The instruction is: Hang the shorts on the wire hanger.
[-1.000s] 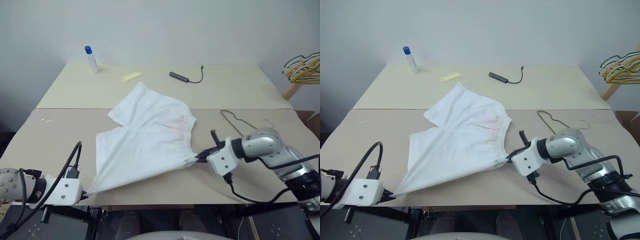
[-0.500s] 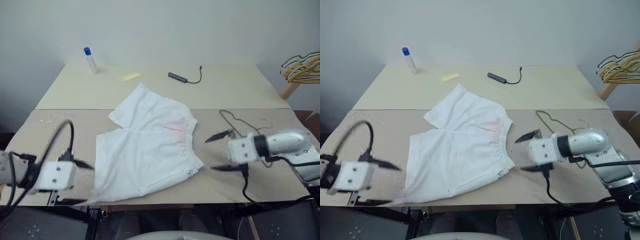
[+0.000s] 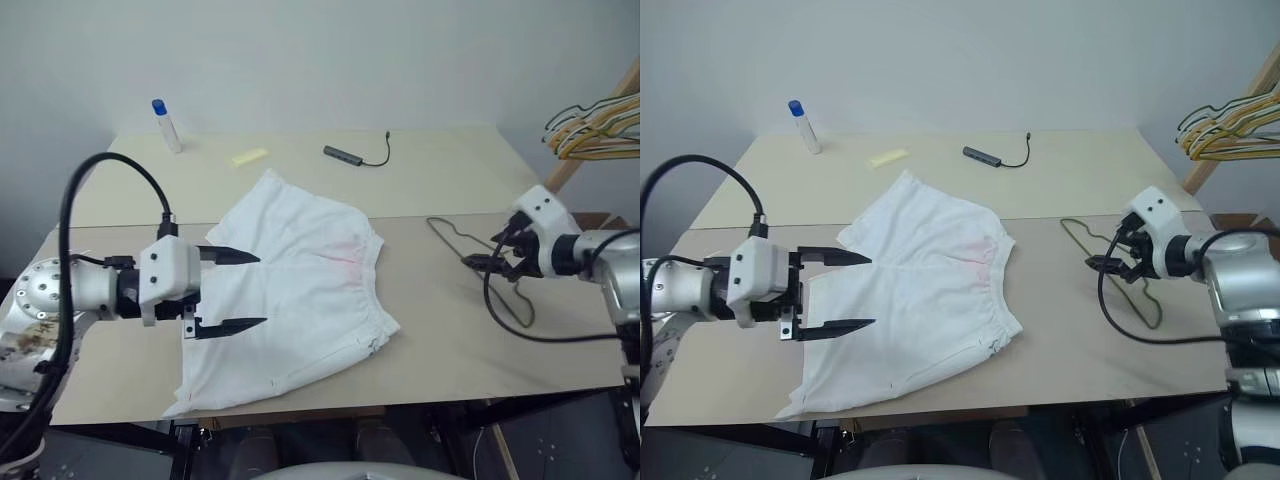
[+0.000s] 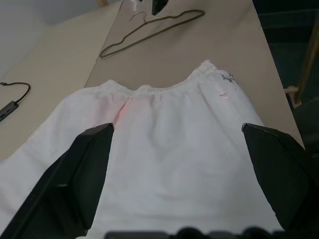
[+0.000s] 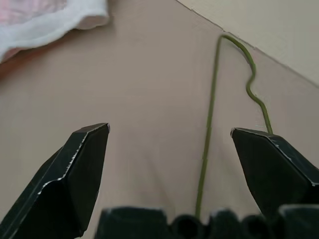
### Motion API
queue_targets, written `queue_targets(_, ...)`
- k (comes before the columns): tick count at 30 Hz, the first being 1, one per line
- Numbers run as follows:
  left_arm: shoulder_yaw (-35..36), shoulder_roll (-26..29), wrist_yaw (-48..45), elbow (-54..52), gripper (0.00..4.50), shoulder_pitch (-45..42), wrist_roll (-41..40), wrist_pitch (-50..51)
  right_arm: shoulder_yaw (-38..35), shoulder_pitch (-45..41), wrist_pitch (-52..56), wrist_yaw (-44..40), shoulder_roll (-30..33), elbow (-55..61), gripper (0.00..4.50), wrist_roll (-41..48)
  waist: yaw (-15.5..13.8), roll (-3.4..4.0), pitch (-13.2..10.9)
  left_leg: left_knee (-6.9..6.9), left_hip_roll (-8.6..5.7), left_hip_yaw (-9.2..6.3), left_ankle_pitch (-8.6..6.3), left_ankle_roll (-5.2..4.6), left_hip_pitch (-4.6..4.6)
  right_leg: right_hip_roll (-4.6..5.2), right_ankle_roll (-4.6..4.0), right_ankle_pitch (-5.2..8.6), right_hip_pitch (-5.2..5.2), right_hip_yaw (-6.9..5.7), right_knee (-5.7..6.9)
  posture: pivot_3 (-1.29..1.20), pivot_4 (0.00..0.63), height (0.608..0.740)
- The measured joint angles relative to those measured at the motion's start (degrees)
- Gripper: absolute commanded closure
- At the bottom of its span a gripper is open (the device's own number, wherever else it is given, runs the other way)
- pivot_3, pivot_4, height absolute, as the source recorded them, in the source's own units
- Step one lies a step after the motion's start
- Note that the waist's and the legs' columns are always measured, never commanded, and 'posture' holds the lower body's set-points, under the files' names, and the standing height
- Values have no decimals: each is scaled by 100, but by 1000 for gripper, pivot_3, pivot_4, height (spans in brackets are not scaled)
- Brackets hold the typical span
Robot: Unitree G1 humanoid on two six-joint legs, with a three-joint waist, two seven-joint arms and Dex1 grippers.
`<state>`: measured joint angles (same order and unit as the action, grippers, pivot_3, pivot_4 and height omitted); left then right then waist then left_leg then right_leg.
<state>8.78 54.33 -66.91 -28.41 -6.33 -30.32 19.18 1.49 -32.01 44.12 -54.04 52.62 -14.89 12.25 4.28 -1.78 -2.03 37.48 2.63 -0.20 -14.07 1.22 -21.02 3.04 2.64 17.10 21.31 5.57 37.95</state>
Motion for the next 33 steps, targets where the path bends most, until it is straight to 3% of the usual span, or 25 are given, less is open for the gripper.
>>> queue_targets(8, 14, -125, 54, -43, 16, -47, -280, 91, 625, -767, -257, -234, -447, -2160, 0, -472, -9, 2, -1, 2, -2, 0, -1, -2, -11, 5, 1, 1, 2, 1, -15, -15, 0, 740)
queue_targets(16, 72, -127, 153, -242, 16, 52, -325, 89, 948, -1186, -835, -476, -564, -3412, 0, -1041, -12, 4, -2, 3, -2, 0, -1, -2, -7, 4, 2, 1, 0, 0, -13, -14, 0, 740)
queue_targets(20, 60, -128, 172, -244, 0, 54, -286, 72, 1097, -1248, -1052, -654, -574, -3630, 816, -1241, -10, 4, -1, 3, -2, 0, -1, -2, -8, 4, 2, 1, 0, 1, -14, -17, 0, 740)
queue_targets(30, -29, -168, 185, -243, 0, 42, -131, 33, 1123, -1454, -1306, -712, -637, -4059, 4233, -1613, -9, 4, -1, 3, -1, -1, -1, -2, -6, 3, 2, 1, -3, 0, -14, -15, 0, 740)
queue_targets(31, -29, -185, 204, -243, 0, 42, -125, 23, 1120, -1459, -1348, -711, -641, -4072, 4481, -1641, -9, 4, -1, 3, -1, -1, -1, -2, -5, 3, 2, 1, -3, 0, -13, -15, 0, 740)
queue_targets(33, -31, -210, 255, -242, 0, 37, -101, 8, 1120, -1465, -1372, -699, -668, -4072, 4481, -1688, -9, 3, 0, 4, -1, -3, -1, -2, -4, 3, 2, 1, -5, -1, -13, -13, 0, 740)
